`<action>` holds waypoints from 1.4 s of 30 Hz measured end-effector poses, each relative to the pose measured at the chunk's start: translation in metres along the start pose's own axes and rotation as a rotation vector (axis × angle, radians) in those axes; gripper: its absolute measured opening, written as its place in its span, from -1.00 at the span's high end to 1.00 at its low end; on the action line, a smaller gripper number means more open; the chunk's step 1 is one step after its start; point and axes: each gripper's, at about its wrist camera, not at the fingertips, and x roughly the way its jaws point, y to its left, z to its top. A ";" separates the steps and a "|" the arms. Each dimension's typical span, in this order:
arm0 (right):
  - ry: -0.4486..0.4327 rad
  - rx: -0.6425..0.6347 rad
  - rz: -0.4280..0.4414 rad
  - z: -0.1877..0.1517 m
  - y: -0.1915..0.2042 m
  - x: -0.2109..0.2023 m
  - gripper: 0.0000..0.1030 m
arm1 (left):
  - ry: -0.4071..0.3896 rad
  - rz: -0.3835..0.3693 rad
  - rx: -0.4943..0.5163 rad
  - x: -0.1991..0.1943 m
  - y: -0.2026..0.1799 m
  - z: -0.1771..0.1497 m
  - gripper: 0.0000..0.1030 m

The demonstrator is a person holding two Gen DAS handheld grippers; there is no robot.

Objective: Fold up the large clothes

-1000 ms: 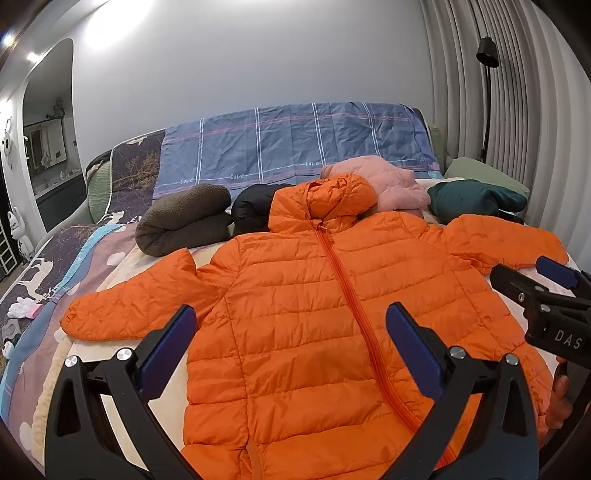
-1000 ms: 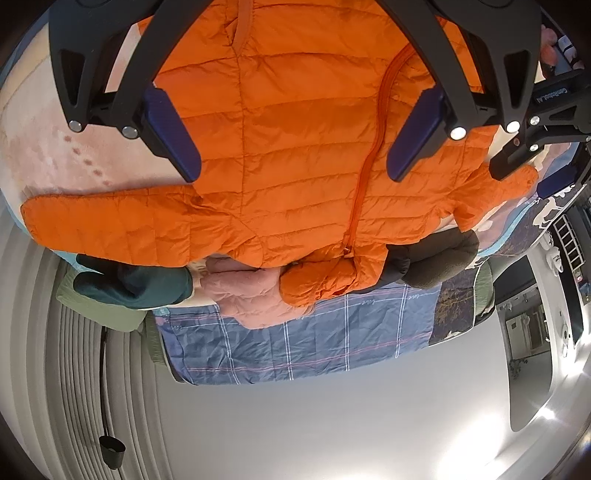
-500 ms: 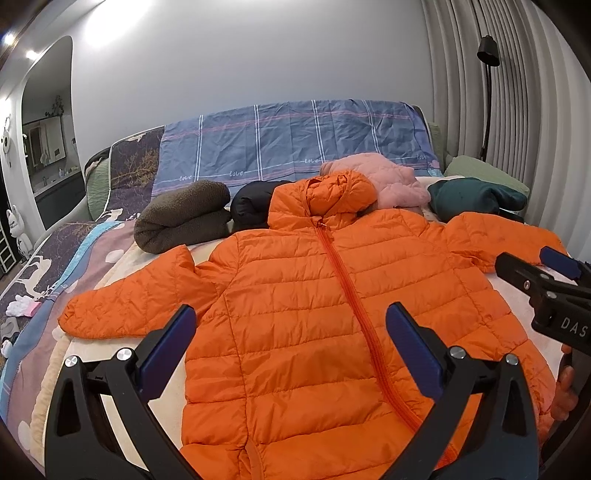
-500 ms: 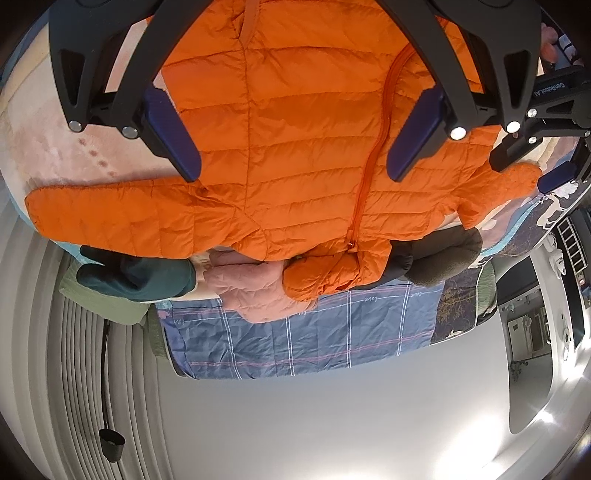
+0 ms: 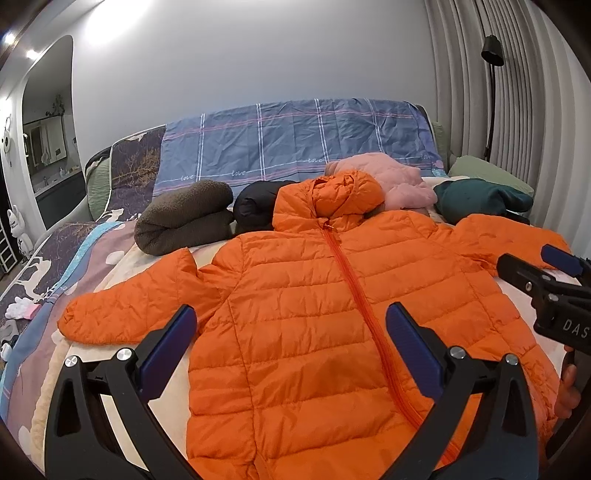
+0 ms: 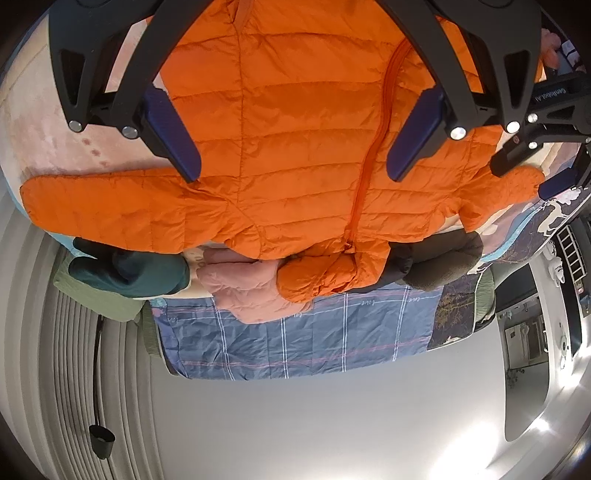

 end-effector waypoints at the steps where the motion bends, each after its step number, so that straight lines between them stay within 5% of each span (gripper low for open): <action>1: 0.002 -0.004 -0.003 0.002 0.000 0.002 -0.96 | 0.005 -0.002 -0.005 0.004 0.002 0.002 -0.97; 4: -0.002 -0.053 -0.016 0.016 0.002 0.014 -0.65 | 0.022 -0.018 -0.005 0.019 0.009 0.009 -0.97; 6: 0.002 -0.100 -0.001 0.034 0.004 0.028 0.02 | 0.035 -0.027 0.008 0.030 0.012 0.014 -0.97; 8: 0.032 -0.127 0.053 0.053 0.006 0.048 0.33 | 0.050 -0.037 0.007 0.041 0.016 0.017 -0.97; 9: 0.054 -0.137 0.085 0.063 0.006 0.059 0.34 | 0.063 -0.053 -0.004 0.047 0.018 0.019 -0.97; 10: 0.078 -0.145 0.121 0.073 0.007 0.072 0.30 | 0.073 -0.068 -0.016 0.052 0.020 0.019 -0.97; 12: 0.153 -0.161 0.202 0.100 0.007 0.116 -0.37 | 0.099 -0.103 -0.040 0.064 0.023 0.018 -0.97; 16: 0.249 -0.144 0.181 0.139 -0.007 0.210 -0.43 | 0.152 -0.106 -0.038 0.091 0.022 0.011 -0.97; 21: 0.406 0.119 0.292 0.171 -0.044 0.333 -0.45 | 0.198 -0.107 -0.058 0.113 0.032 0.007 -0.97; 26: 0.480 0.214 0.341 0.180 -0.042 0.405 -0.90 | 0.187 -0.072 -0.050 0.119 0.038 0.011 -0.97; 28: 0.447 0.230 0.378 0.184 -0.039 0.410 -0.71 | 0.184 -0.067 -0.045 0.121 0.039 0.011 -0.97; 29: 0.441 0.216 0.394 0.188 -0.034 0.413 0.26 | 0.185 -0.066 -0.044 0.122 0.039 0.011 -0.97; 30: 0.454 0.186 0.400 0.190 -0.029 0.414 0.80 | 0.186 -0.062 -0.042 0.122 0.040 0.011 -0.97; 33: 0.349 0.040 0.430 0.196 -0.008 0.377 0.81 | 0.176 -0.033 -0.046 0.120 0.045 0.012 -0.97; 38: 0.106 -0.287 0.691 0.175 0.011 0.231 0.81 | 0.141 0.029 -0.115 0.104 0.074 0.011 -0.97; 42: 0.085 -0.625 0.595 0.089 0.005 0.141 0.62 | 0.135 0.093 -0.190 0.089 0.105 0.002 -0.97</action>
